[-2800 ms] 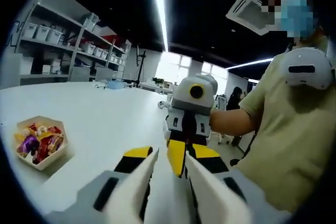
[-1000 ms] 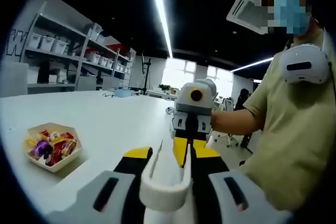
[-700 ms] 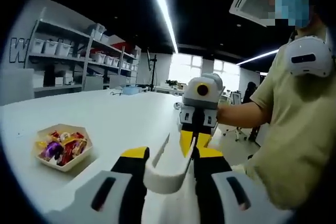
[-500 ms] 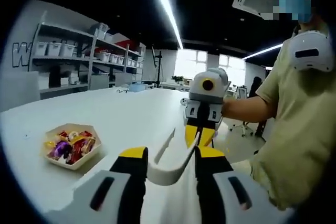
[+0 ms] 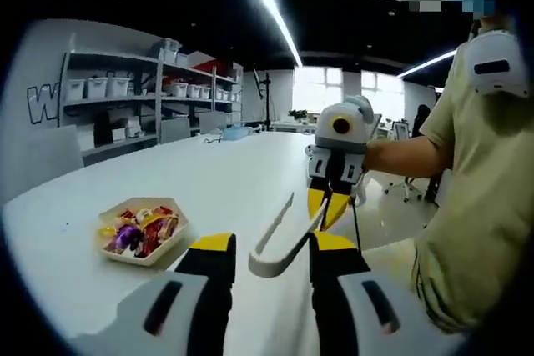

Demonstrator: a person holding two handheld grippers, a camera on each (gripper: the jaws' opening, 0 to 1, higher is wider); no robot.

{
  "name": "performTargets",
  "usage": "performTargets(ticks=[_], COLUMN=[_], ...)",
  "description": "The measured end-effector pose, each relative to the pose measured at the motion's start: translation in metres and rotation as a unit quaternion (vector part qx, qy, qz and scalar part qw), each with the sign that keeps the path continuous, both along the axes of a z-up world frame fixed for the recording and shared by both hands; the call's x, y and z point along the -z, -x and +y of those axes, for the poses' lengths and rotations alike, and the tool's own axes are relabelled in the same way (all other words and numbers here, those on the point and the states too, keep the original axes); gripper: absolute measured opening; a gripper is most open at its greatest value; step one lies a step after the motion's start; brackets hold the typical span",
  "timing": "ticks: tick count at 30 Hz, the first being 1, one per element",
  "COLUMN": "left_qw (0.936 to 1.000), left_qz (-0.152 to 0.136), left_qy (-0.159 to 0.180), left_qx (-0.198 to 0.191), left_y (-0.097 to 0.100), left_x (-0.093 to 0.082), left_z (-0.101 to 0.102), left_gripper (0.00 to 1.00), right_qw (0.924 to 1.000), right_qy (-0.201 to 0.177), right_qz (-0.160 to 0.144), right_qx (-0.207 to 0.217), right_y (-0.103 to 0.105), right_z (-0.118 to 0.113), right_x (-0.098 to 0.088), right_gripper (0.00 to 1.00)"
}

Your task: Place the target food into the container with the food tongs after gripping and lifting it, then release it inside without dropping or visibly crushing the food.

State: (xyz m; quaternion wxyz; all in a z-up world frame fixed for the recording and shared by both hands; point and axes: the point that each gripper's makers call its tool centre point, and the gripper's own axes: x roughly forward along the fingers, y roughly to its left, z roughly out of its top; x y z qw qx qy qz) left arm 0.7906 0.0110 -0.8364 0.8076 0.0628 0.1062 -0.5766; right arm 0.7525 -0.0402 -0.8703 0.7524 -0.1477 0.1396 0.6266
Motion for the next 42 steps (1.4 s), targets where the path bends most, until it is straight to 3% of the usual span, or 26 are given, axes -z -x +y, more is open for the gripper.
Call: performTargets(ticks=[5,11,15,21,27,31,39,42], left_qw=[0.9995,0.9993,0.9976,0.9919,0.9867,0.9801,0.9750,0.9696], left_qz=[-0.014,-0.016,-0.015,-0.019,-0.017,-0.021,-0.028,-0.032], left_qy=[-0.027,-0.034,-0.066,-0.124,-0.158,-0.194,-0.215,-0.236], left_qx=[-0.004,-0.002,0.013,0.021,0.034,0.037,0.050,0.056], left_y=[0.000,0.001,0.007,0.009,0.010,0.009,0.010,0.010], left_x=[0.002,0.001,0.011,0.032,0.044,0.054,0.056,0.060], left_z=[0.006,0.009,0.007,0.004,-0.001,-0.002,-0.008,-0.008], left_gripper=[0.32,0.27,0.28,0.29,0.28,0.27,0.26,0.25], right_qw=[0.9999,0.9992,0.9984,0.9964,0.9947,0.9933,0.9912,0.9903], right_qy=[0.015,0.039,0.055,0.081,0.099,0.112,0.128,0.134], right_qz=[-0.005,-0.010,-0.013,-0.023,-0.028,-0.030,-0.033,-0.035], right_qx=[0.001,-0.002,0.004,0.003,0.000,-0.002,-0.003,-0.004], right_y=[-0.001,0.000,-0.002,-0.002,-0.002,-0.002,-0.003,-0.003], right_z=[-0.001,-0.003,-0.006,-0.007,-0.007,-0.007,-0.006,-0.005], right_x=[0.005,0.013,0.017,0.025,0.029,0.033,0.037,0.038], right_gripper=[0.00,0.00,0.00,0.00,0.00,0.00,0.00,0.00])
